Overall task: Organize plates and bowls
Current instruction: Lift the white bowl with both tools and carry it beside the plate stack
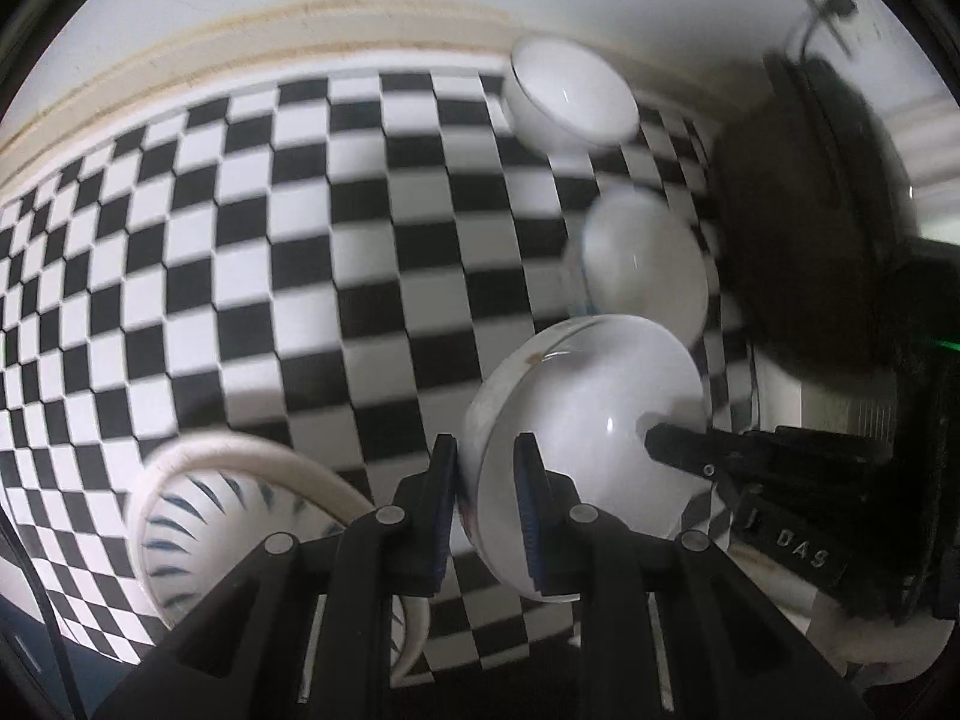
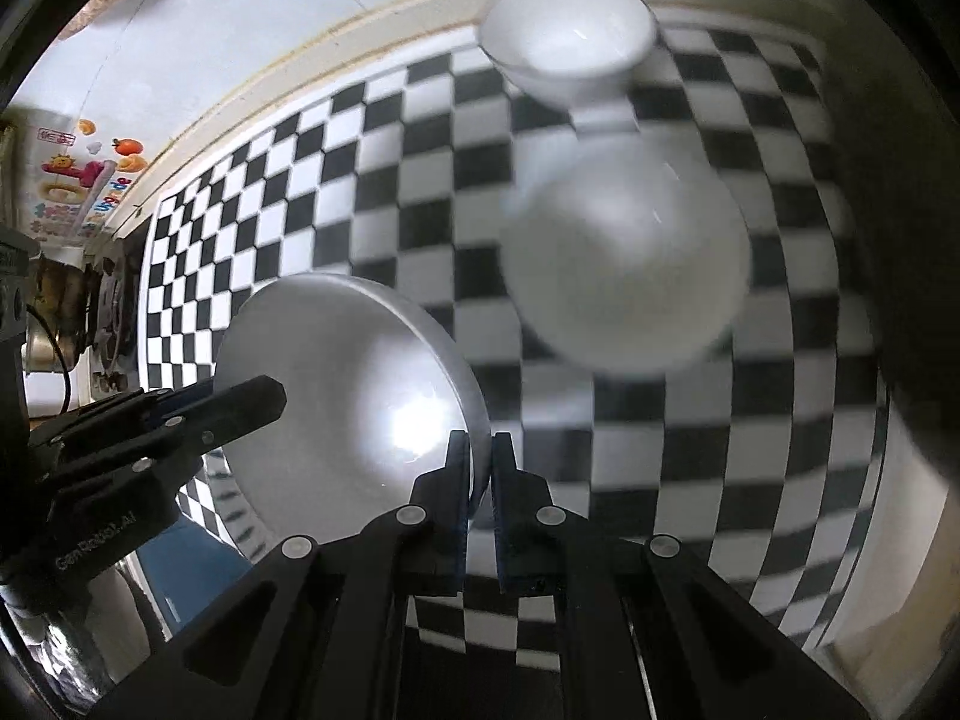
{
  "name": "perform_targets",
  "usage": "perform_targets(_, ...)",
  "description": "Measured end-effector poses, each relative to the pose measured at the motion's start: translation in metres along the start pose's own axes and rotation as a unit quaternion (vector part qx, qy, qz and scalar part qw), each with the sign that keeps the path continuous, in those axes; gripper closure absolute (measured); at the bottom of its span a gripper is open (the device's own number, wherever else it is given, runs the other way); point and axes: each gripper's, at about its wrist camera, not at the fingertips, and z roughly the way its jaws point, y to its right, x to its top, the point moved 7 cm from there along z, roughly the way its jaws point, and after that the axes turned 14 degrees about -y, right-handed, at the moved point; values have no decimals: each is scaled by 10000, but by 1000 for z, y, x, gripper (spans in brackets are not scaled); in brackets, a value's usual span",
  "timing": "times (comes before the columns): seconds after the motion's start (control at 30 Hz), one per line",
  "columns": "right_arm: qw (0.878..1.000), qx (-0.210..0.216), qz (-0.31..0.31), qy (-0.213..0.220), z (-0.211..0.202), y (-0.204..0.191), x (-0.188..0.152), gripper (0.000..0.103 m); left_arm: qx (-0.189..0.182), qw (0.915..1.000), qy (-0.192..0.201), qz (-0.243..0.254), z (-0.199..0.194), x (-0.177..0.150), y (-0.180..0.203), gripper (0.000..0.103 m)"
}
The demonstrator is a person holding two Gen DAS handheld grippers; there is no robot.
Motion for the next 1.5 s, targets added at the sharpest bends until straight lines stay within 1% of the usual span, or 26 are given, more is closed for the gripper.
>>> perform_targets(0.1, 9998, 77, 194, -41, 17, 12, -23, 95, -20, 9997, -228, 58, 22, -13, 4, 86)
perform_targets(0.2, 9995, 66, 294, -131, 35, 20, -35, 95, 72, 9990, -422, 103, 43, -23, 4, 86)
perform_targets(0.33, 9986, 60, 408, -319, 63, 33, -51, 95, 127, 9983, -559, 123, 61, -29, 5, 86)
perform_targets(0.47, 9980, 96, 495, -393, 77, 42, -58, 95, 207, 9975, -662, 166, 75, -31, 9, 86)
perform_targets(0.7, 9976, 79, 555, -401, 82, 42, -56, 95, 300, 9968, -705, 230, 84, -33, 11, 86)
perform_targets(1.17, 9969, 60, 589, -519, 90, 42, -51, 95, 365, 9957, -812, 247, 96, -28, 14, 86)
perform_targets(1.5, 9969, 39, 572, -543, 90, 42, -50, 94, 284, 9950, -946, 139, 97, -25, 12, 85)
